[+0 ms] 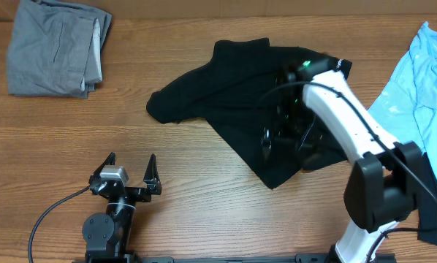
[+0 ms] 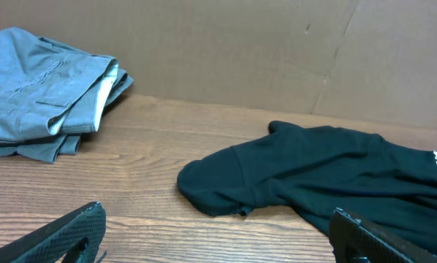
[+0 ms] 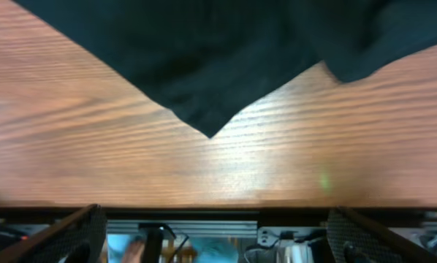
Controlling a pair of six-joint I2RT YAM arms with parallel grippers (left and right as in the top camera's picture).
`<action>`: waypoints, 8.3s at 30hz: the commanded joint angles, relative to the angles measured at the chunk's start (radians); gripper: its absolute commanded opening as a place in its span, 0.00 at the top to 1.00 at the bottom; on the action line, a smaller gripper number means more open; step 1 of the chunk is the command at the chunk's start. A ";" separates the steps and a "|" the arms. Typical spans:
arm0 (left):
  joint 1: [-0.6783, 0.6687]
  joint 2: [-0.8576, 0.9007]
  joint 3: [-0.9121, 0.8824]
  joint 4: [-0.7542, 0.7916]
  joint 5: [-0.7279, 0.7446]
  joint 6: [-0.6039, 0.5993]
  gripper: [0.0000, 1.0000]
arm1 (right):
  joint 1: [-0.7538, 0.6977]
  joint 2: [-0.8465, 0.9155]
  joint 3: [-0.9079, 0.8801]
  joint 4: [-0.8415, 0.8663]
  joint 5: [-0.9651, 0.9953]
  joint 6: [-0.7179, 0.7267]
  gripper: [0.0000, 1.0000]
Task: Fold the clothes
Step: 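Lower the black shirt onto the table center with the right gripper, then reach the left gripper to the shirt's left edge and grasp it, then pull the shirt apart with both grippers, left toward upper left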
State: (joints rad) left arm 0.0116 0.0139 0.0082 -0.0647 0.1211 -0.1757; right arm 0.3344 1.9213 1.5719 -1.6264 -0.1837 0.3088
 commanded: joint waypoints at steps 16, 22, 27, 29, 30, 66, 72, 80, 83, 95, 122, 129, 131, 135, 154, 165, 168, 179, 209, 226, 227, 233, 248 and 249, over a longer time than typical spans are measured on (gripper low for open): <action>-0.005 -0.007 -0.003 -0.002 -0.009 0.023 0.00 | 0.018 0.000 -0.469 0.496 -0.125 0.239 0.00; -0.005 -0.007 -0.003 -0.002 -0.009 0.023 0.00 | 0.018 0.000 -0.473 0.581 -0.124 0.246 0.01; -0.005 -0.007 -0.003 -0.002 -0.009 0.023 0.00 | 0.018 0.000 -0.473 0.600 -0.099 0.246 0.29; -0.005 -0.007 -0.003 -0.002 -0.009 0.023 0.00 | 0.018 0.000 -0.473 0.591 -0.089 0.246 0.39; -0.005 -0.007 -0.003 -0.002 -0.009 0.023 0.00 | 0.018 0.000 -0.473 0.586 -0.084 0.246 0.43; -0.005 -0.007 -0.003 -0.002 -0.009 0.023 0.00 | -0.317 -0.018 -0.438 0.568 0.110 0.376 0.96; -0.005 -0.007 -0.003 -0.002 -0.011 0.023 0.00 | -0.317 -0.018 -0.438 0.608 -0.015 0.376 0.96; -0.005 -0.007 -0.003 -0.003 -0.028 0.022 0.00 | -0.317 -0.018 -0.438 0.594 -0.032 0.376 0.96; -0.005 -0.007 -0.003 0.032 -0.006 -0.006 0.00 | -0.317 -0.018 -0.438 0.597 -0.031 0.376 0.96; -0.005 0.031 0.044 0.210 0.135 -0.074 0.00 | -0.317 -0.018 -0.438 0.601 -0.032 0.376 0.96; -0.012 1.783 1.515 -0.674 0.217 0.004 0.00 | -0.317 -0.018 -0.438 0.587 -0.047 0.376 0.96; -0.034 1.978 1.628 -0.879 -0.006 0.003 0.00 | -0.317 -0.018 -0.438 0.602 -0.047 0.376 0.96; -0.042 2.011 1.628 -0.881 -0.007 0.003 0.00 | -0.317 -0.018 -0.438 0.605 -0.047 0.376 0.96; -0.064 2.070 1.628 -0.872 -0.037 0.004 0.00 | -0.317 -0.018 -0.438 0.604 -0.047 0.376 0.96; -0.080 2.189 1.625 -0.843 -0.035 0.003 0.00 | -0.317 -0.018 -0.438 0.597 -0.047 0.376 0.96; -0.080 2.253 1.624 -0.839 -0.016 0.003 0.77 | -0.317 -0.018 -0.438 0.584 -0.046 0.376 0.96; -0.080 2.253 1.624 -0.838 -0.016 0.003 0.96 | -0.317 -0.018 -0.438 0.584 -0.047 0.377 0.96; -0.029 2.241 1.775 -0.905 -0.047 -0.133 0.96 | -0.317 -0.022 -0.398 0.521 -0.054 0.376 0.96; 0.245 2.094 1.906 -1.395 -0.254 -0.484 0.96 | -0.056 -0.045 -0.366 0.241 0.106 0.760 0.96; 0.040 2.015 1.904 -1.626 -0.312 -0.484 0.96 | 0.002 -0.285 -0.435 0.005 0.152 0.998 0.96; 0.040 2.014 1.899 -1.626 -0.300 -0.468 0.96 | 0.019 -0.296 -0.457 0.003 0.151 1.031 0.96; 0.040 2.013 1.879 -1.625 -0.251 -0.417 0.78 | 0.069 -0.316 -0.525 0.028 0.161 1.112 0.94; 0.032 2.013 1.880 -1.308 -0.124 -0.239 0.21 | -0.245 -0.316 -0.523 0.303 0.219 0.767 0.00; 0.027 2.013 1.880 -1.255 -0.072 -0.200 0.21 | -0.269 -0.316 -0.523 0.350 0.193 0.705 0.00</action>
State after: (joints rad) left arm 0.0521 2.0521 1.8889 -1.4139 -0.1017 -0.5117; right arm 0.1287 1.6260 1.0523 -1.3491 0.0299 1.2137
